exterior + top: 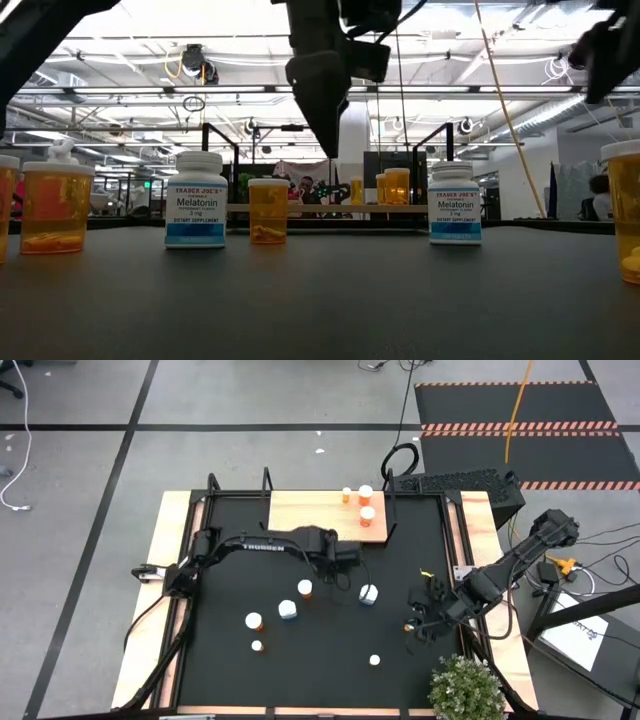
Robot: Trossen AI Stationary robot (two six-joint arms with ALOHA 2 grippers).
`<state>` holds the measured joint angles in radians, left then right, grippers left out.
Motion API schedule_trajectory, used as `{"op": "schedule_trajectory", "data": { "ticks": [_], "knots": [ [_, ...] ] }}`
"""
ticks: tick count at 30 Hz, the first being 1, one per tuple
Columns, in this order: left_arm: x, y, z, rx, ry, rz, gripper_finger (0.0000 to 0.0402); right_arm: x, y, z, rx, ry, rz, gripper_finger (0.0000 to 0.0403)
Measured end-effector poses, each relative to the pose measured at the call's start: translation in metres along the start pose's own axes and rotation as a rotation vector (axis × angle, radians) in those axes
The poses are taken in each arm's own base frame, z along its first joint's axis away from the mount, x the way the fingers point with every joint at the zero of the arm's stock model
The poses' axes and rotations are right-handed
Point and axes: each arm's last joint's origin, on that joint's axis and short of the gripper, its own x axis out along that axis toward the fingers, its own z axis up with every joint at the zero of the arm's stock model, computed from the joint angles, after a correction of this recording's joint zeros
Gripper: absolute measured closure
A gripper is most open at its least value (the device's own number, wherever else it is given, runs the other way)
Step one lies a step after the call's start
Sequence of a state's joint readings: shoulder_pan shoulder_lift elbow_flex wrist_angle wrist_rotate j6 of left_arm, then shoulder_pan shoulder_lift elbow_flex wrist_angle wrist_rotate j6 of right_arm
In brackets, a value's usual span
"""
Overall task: Pick and place medicine bottles onto shelf by color
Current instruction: Put the top right small orange pill bottle aligned with the other small orange pill bottle on the shelf
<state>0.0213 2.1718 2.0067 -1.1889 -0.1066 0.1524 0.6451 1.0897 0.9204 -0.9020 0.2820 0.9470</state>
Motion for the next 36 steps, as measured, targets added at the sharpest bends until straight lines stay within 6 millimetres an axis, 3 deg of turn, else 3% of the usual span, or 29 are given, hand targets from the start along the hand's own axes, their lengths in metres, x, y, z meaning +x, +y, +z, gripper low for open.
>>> {"op": "schedule_trajectory", "data": {
  "ticks": [7,13,28,32,36],
  "knots": [
    [0.008,-0.042,0.008,0.014,-0.064,0.023,0.0247,0.016,-0.001,-0.026,-0.044,0.052,-0.014,0.0146],
    [0.001,-0.058,0.014,0.017,-0.134,0.057,0.0247,0.02,0.002,-0.039,-0.049,0.06,0.014,0.0129],
    [-0.011,-0.098,0.027,-0.066,-0.338,0.173,0.0248,0.032,0.008,-0.045,-0.194,0.033,-0.08,0.0112],
    [0.005,-0.112,0.017,-0.109,-0.368,0.205,0.0248,0.035,0.009,-0.046,-0.199,0.041,-0.096,0.0112],
    [0.003,-0.123,0.006,-0.142,-0.541,0.175,0.0248,0.039,0.011,-0.047,-0.204,0.048,-0.108,0.0112]
  ]
}}
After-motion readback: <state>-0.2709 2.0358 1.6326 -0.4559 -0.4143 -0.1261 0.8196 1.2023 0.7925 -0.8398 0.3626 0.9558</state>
